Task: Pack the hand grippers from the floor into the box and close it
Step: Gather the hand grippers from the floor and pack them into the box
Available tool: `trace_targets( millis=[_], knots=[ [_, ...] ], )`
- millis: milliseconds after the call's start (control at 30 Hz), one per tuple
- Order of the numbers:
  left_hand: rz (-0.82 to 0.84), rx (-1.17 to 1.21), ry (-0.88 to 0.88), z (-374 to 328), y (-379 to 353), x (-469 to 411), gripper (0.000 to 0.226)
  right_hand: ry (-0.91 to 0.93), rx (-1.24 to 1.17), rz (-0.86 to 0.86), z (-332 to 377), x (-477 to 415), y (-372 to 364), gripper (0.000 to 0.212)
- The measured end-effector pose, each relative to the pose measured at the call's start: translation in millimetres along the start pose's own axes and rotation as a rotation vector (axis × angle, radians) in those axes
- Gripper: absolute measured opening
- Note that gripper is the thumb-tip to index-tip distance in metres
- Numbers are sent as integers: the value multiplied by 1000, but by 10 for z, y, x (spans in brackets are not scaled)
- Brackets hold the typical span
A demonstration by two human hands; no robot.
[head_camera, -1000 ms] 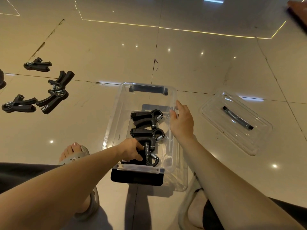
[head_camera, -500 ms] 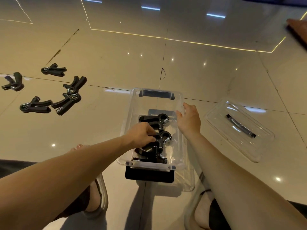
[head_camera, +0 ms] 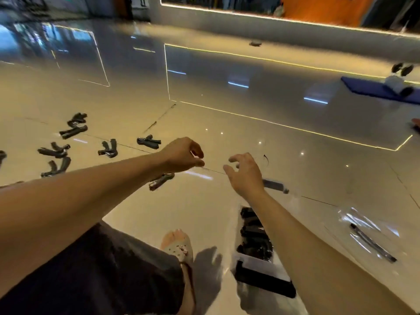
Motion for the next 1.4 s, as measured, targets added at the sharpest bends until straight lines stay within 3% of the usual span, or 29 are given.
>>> trace_targets(
  millis=[233,500,767,933,1200,1400],
  knots=[
    [-124,-74,125,825,1068,627,24,80,-23,180,1243,-125,-795,30],
    [50,-345,225,1638,1528,616,27,-57,-22,362,1405,-482,-1848,33],
    [231,-435,272,3188,942,20,42,-181,31,403,767,-1165,-3079,39],
    [247,-404,280,3919,541,-442,59,-202,152,462,395,-1477,-3599,47],
    [318,-316,231,4694,-157,-1040,81,32,447,585,174,-1956,-4320,82],
    [329,-351,107,4942,-479,-1320,87,67,570,628,5,-1892,-4502,73]
  ],
)
Point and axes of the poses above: each hand's wrist, its own x-axis away from the middle knuckle, its own y-axis out of the back of the hand, z = x × y, the point moved 4 cm from there along -x, towards the middle knuckle, and after that the axes turned 1 degree about x, right-handed, at the moved point
